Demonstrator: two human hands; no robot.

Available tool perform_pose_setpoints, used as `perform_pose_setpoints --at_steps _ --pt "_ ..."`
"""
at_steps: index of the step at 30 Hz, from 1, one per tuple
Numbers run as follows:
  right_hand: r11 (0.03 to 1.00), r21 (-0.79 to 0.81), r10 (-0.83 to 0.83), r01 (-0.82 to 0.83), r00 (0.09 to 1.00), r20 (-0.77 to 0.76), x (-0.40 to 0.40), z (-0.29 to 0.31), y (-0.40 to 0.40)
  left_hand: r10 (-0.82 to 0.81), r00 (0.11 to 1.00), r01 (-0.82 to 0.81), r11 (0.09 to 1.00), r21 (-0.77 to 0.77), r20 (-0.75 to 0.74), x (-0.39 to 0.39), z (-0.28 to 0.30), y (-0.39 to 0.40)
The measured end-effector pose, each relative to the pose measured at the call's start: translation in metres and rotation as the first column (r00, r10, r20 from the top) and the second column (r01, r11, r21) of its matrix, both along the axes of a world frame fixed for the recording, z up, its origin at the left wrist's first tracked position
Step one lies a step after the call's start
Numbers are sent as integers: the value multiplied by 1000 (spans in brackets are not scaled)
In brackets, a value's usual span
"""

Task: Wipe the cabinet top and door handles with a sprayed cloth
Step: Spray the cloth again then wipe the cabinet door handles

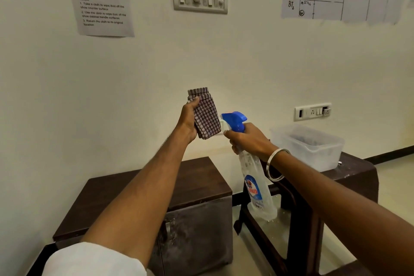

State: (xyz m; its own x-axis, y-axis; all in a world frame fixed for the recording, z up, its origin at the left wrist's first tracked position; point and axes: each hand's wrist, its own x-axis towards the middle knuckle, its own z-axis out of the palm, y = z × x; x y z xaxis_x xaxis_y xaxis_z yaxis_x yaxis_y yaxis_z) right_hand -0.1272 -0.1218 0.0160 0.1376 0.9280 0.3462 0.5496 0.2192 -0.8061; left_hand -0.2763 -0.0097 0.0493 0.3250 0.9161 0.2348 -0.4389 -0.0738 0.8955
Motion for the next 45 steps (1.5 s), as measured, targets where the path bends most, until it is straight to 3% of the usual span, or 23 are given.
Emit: perform_pose_setpoints --at_steps 7,22,32,41,45 --pt "996 -9 93 -93 995 -26 -9 -17 -3 3 1000 -3 1000 -2 -2 5 -1 -3" --pt "997 -67 20 -24 998 -61 4 -28 -6 8 1000 -8 1000 -6 -12 4 -4 -4" --pt "990 -91 101 -104 994 -31 -15 -41 -18 -27 1000 27 999 -28 16 13 -10 -8" --pt "996 86 29 -16 989 -146 -6 -14 -10 -21 998 20 1000 -12 -54 21 -18 -7" --pt "998 65 13 -8 997 -76 -3 -6 -6 -37 996 39 999 17 -76 25 -20 -8"
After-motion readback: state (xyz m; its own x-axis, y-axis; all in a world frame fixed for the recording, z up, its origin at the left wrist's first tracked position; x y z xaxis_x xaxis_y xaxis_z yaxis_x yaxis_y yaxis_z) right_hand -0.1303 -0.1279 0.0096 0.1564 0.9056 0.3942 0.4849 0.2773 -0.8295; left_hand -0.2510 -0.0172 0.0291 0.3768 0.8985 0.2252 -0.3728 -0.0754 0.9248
